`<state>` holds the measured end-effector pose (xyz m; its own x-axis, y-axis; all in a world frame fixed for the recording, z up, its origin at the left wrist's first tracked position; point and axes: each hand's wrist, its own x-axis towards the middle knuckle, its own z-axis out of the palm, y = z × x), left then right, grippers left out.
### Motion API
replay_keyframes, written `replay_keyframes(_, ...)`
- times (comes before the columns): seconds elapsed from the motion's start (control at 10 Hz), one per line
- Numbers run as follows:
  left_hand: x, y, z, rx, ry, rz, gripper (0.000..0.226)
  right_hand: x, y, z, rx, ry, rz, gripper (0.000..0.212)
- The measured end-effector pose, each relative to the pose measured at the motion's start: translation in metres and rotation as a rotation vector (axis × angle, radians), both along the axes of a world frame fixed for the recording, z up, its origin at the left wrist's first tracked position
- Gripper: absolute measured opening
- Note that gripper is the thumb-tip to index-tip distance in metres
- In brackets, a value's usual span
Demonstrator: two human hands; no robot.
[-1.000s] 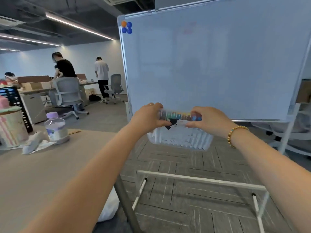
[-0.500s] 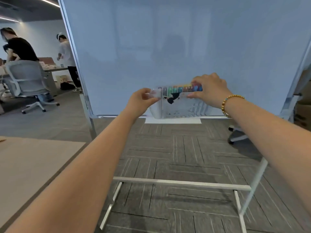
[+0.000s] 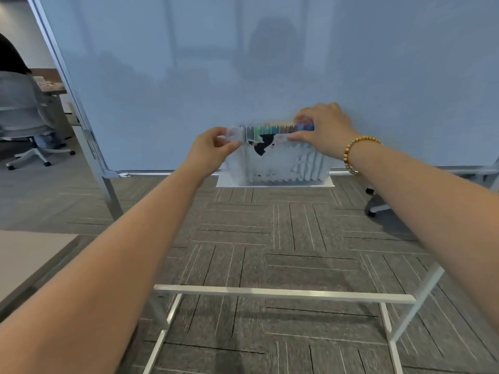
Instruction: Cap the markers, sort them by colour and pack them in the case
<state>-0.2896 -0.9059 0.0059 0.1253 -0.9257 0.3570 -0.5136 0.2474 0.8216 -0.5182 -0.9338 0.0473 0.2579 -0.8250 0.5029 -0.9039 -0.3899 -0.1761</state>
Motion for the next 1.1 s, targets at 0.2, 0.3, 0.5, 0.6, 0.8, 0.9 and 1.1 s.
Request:
replay_keyframes(0.2, -0.001, -0.011, -0.012, -0.052, 0.027, 0.083, 0.042, -0.003, -0.010, -0.015, -0.065, -0.208, 0.016, 0.045)
replay_keyframes(0.3, -0.009, -0.013, -0.022, -0.088, -0.048, 0.155, 0.048, -0.002, -0.005, -0.038, -0.069, -0.368, -0.008, 0.063)
replay_keyframes(0.5, -0.020, -0.015, -0.047, 0.018, -0.181, 0.264, 0.056, 0.010, 0.001, -0.071, 0.029, -0.701, -0.070, 0.089)
replay_keyframes(0.6, -0.024, -0.015, -0.056, 0.024, -0.208, 0.268, 0.054, 0.016, 0.003, -0.081, 0.075, -0.757, -0.088, 0.091)
replay_keyframes(0.8, -0.018, -0.009, -0.073, 0.065, -0.274, 0.241, 0.045, 0.017, 0.007, -0.092, 0.097, -0.712, -0.117, 0.094)
replay_keyframes(0.9, -0.014, 0.003, -0.084, 0.132, -0.442, 0.224, 0.045, 0.016, 0.013, -0.091, 0.107, -0.682, -0.147, 0.094)
replay_keyframes(1.1, -0.011, 0.023, -0.097, 0.245, -0.869, 0.193, 0.063, 0.029, 0.035, -0.082, 0.038, -0.743, -0.134, 0.085)
